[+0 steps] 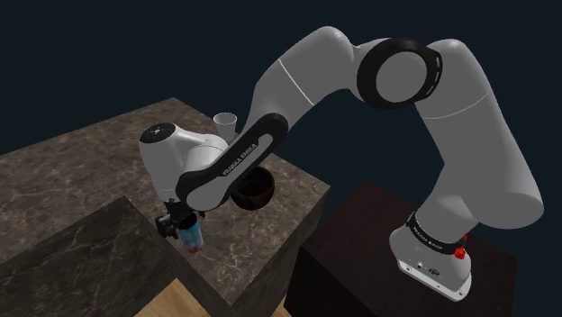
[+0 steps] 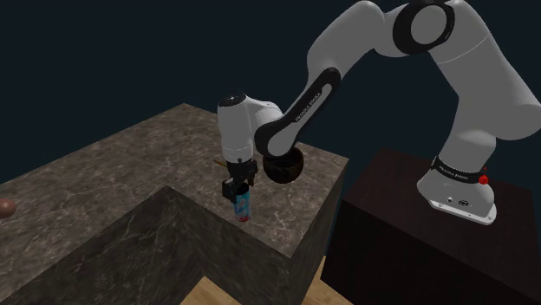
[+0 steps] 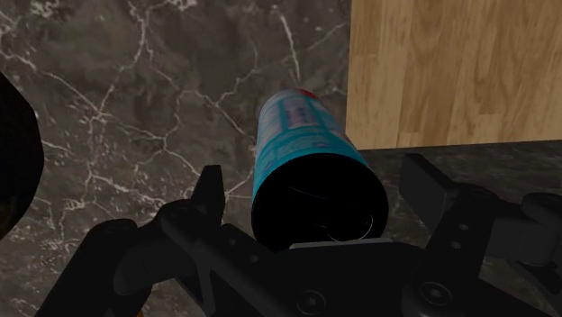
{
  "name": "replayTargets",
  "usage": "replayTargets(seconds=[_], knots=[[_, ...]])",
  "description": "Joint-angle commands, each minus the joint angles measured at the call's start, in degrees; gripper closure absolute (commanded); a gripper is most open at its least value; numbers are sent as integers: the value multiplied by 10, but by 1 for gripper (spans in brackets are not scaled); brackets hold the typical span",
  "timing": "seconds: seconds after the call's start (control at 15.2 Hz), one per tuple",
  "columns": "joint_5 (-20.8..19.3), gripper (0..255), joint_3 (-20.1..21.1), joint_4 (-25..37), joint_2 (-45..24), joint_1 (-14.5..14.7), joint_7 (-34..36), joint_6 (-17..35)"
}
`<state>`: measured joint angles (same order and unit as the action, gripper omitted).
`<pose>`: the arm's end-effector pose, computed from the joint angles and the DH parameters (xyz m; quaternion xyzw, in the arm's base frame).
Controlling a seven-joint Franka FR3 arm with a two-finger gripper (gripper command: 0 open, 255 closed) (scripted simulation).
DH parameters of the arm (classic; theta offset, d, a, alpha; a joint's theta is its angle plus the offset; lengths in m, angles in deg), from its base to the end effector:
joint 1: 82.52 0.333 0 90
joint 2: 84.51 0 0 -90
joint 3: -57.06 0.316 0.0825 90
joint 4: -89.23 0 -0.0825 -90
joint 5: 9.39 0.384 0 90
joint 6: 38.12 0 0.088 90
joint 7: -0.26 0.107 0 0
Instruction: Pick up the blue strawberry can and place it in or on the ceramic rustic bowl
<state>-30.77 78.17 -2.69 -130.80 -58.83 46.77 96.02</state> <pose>0.5161 0.4591 0.1761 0.9979 0.0643 0.0001 0.0007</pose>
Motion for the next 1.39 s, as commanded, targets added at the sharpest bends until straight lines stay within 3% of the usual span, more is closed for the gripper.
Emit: replayTargets(seconds=[0.0,0.13,0.2,0.79,1.32], knots=[[0,0,0,0,0,0,0,0],[0,0,0,0,0,0,0,0],[0,255,0,0,0,0,0,0],[0,255,0,0,0,0,0,0],[15,255,14,-7,42,-10,-8,-35]])
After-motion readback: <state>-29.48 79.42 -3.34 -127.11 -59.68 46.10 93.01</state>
